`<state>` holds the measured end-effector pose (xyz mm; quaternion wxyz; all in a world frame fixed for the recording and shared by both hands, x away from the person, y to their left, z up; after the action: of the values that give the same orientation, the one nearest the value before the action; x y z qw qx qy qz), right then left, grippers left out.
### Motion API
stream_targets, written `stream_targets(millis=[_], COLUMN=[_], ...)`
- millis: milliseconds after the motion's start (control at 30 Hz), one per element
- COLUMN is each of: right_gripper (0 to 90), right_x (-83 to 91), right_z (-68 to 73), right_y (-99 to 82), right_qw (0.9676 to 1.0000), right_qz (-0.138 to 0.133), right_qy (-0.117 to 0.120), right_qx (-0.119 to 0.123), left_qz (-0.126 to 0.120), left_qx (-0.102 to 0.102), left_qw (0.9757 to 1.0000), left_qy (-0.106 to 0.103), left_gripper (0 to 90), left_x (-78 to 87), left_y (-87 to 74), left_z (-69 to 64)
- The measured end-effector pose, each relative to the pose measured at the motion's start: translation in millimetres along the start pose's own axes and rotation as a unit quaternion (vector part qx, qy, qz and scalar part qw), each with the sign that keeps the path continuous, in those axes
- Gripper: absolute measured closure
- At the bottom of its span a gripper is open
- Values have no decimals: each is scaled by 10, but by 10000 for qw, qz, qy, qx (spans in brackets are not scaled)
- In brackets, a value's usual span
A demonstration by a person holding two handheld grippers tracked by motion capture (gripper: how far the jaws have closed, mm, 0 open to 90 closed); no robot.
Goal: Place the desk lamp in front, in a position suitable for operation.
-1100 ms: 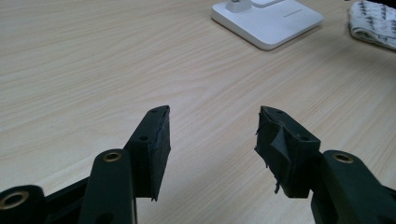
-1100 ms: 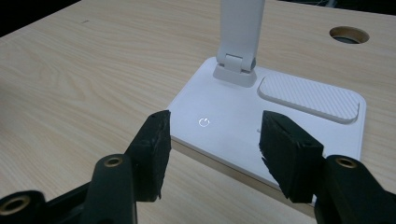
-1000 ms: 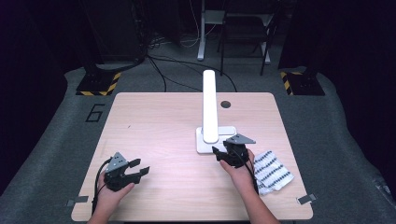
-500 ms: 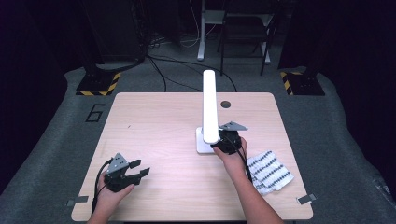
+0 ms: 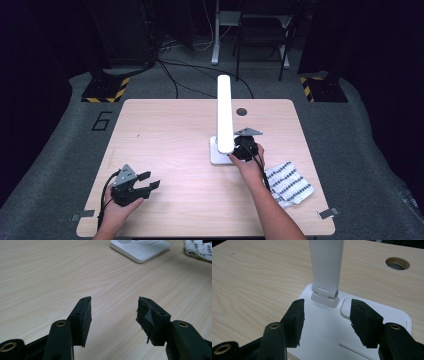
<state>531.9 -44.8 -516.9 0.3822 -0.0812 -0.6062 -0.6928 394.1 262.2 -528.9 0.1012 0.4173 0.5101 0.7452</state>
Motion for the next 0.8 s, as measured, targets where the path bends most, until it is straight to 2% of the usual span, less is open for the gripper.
stream_targets(millis=[167, 200, 433, 533, 800], right_gripper=[432, 434, 426, 424, 426], right_x=[-51, -68, -128, -154, -263], right_z=[-117, -145, -258, -260, -25], right_y=[-36, -26, -37, -45, 90], right_qw=[10000, 9999, 9997, 9997, 10000], right_qz=[-27, -66, -32, 5, 28], right_qy=[-51, -41, -223, -226, -17], right_qx=[-7, 86, -116, -138, -39], left_qz=[-8, -18, -44, -7, -53], left_qx=[25, 36, 50, 54, 73], left_qw=[10000, 10000, 10000, 10000, 9999], left_qy=[9, 8, 54, 20, 49], left_gripper=[453, 453, 453, 452, 451], left_x=[3, 4, 8, 21, 31], left_y=[-2, -1, -10, -15, -21], left_z=[6, 5, 21, 21, 34])
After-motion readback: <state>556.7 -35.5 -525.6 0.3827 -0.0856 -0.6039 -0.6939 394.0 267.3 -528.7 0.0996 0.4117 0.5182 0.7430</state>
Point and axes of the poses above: each handheld gripper's, and its own axes: x roughly backward along the jaws, y roughly out of its top, z roughly to its left, the point moved 8 cm from there along -x, roughly forward along the jaws, and after that the axes turned 13 degrees about -x, right-handed, at the moved point
